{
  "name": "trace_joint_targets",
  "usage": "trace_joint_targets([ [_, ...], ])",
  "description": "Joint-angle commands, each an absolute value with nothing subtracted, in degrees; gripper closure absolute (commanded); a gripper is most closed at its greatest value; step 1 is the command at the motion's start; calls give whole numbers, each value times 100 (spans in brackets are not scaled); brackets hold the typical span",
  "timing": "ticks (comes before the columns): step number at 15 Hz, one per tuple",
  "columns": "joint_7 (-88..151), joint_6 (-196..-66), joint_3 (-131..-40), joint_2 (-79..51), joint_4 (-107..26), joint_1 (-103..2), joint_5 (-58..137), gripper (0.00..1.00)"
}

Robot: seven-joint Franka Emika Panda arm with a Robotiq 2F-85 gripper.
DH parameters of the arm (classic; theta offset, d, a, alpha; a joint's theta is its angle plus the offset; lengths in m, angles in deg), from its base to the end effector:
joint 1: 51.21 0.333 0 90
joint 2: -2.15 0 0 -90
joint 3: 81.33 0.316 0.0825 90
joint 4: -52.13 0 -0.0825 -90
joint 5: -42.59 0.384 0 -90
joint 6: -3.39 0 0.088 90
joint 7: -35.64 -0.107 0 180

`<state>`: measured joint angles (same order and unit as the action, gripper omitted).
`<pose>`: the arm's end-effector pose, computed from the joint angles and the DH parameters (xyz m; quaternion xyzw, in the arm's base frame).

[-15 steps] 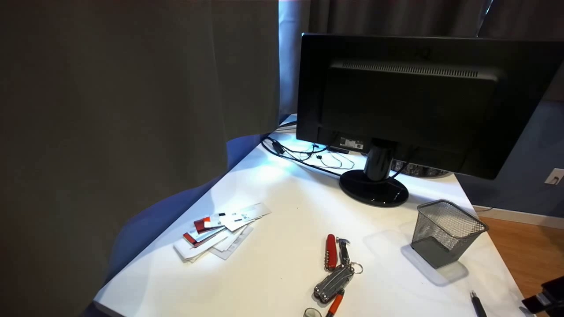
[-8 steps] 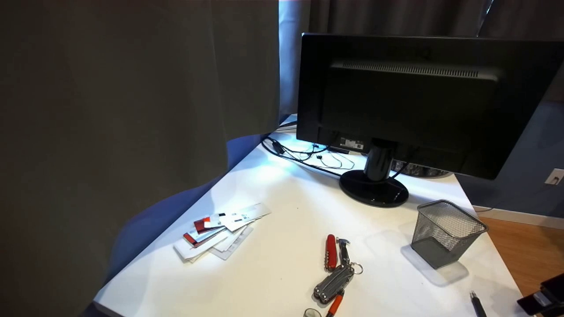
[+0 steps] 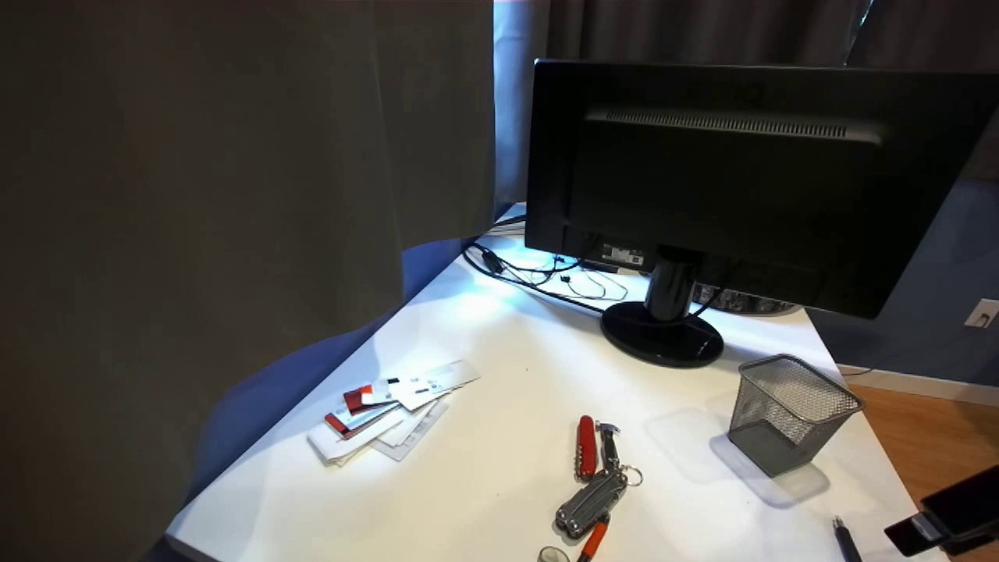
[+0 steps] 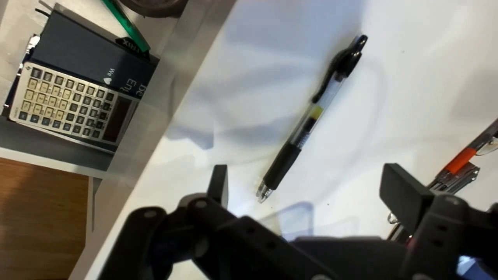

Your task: Open the second drawer from the top of the table, pick up the black pen from the table and put it in the second drawer from the top of the table, close the second open drawer from the top of the table

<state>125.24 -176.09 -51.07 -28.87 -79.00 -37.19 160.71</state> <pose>0.3463 0.2676 0.1197 -0.9703 -0.0785 -0.0784 0.2149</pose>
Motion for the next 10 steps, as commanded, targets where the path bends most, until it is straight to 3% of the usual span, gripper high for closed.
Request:
trace_joint_targets([
  [1,12531,-18038,-5319,-3101,-7475,-3211,16299,0],
  [9,12398,-18180,-6040,-3766,-6805,-2455,16318,0],
  [10,12399,-18185,-6131,-3828,-6743,-2376,16337,4],
])
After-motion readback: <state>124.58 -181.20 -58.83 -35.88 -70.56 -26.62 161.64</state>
